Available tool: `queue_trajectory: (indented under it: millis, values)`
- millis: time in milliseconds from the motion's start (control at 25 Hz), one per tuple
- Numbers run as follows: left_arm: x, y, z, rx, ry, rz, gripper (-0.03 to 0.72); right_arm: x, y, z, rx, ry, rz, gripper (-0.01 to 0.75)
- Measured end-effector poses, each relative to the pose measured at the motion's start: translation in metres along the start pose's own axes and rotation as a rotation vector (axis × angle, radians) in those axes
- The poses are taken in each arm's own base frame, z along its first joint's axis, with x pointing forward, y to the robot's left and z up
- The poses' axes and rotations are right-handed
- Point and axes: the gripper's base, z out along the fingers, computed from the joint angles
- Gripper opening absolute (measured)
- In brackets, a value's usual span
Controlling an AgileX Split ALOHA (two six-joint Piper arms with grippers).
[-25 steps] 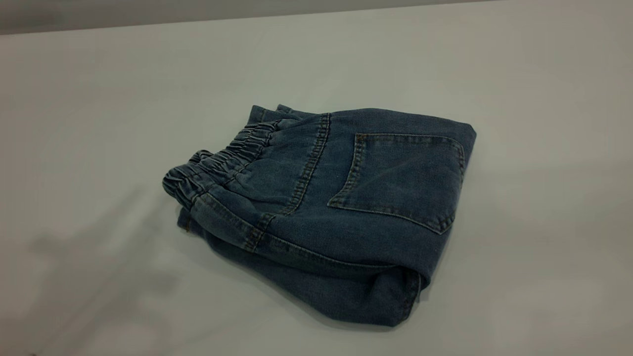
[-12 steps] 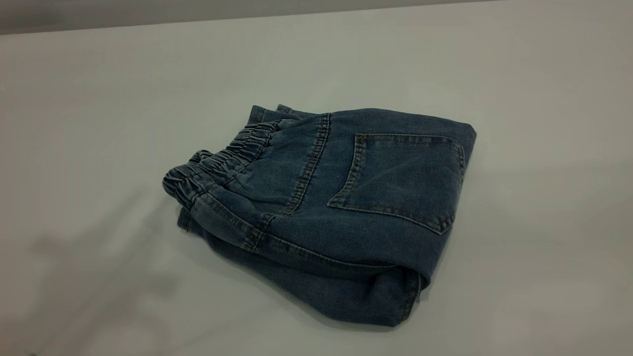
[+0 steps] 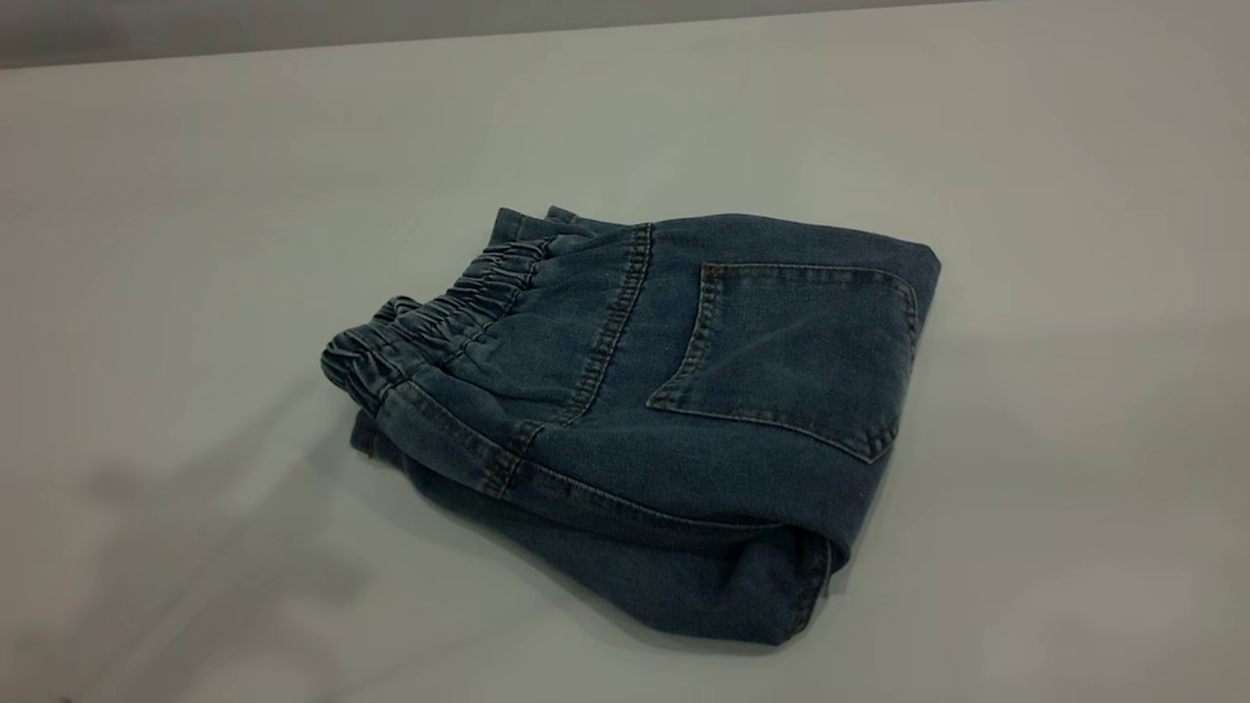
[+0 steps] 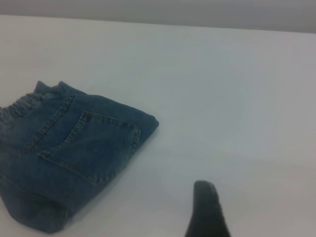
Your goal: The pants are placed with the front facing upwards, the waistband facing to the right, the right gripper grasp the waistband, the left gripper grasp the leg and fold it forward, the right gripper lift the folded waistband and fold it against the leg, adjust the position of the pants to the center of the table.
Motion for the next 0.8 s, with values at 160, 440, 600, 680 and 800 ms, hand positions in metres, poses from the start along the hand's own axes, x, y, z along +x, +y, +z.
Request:
queue_trajectory:
  millis: [160, 440, 600, 680, 800]
  values:
    - [-0.004, 0.002, -0.008, -0.010, -0.023, 0.011, 0.272, 0.000, 0.000, 0.000, 0.001, 0.000, -0.001, 0.414]
    - [-0.006, 0.015, -0.027, -0.115, 0.011, 0.022, 0.272, 0.000, 0.000, 0.000, 0.001, 0.000, -0.001, 0.412]
    - [0.003, 0.024, -0.049, -0.182, 0.149, 0.018, 0.272, 0.000, 0.000, 0.000, 0.001, 0.000, -0.001, 0.412]
    - [0.009, 0.025, -0.063, -0.178, 0.227, 0.013, 0.272, 0.000, 0.000, 0.000, 0.001, 0.000, -0.001, 0.412]
    - [0.018, 0.022, -0.088, -0.111, 0.331, -0.014, 0.272, 0.000, 0.000, 0.000, 0.001, 0.000, -0.001, 0.412]
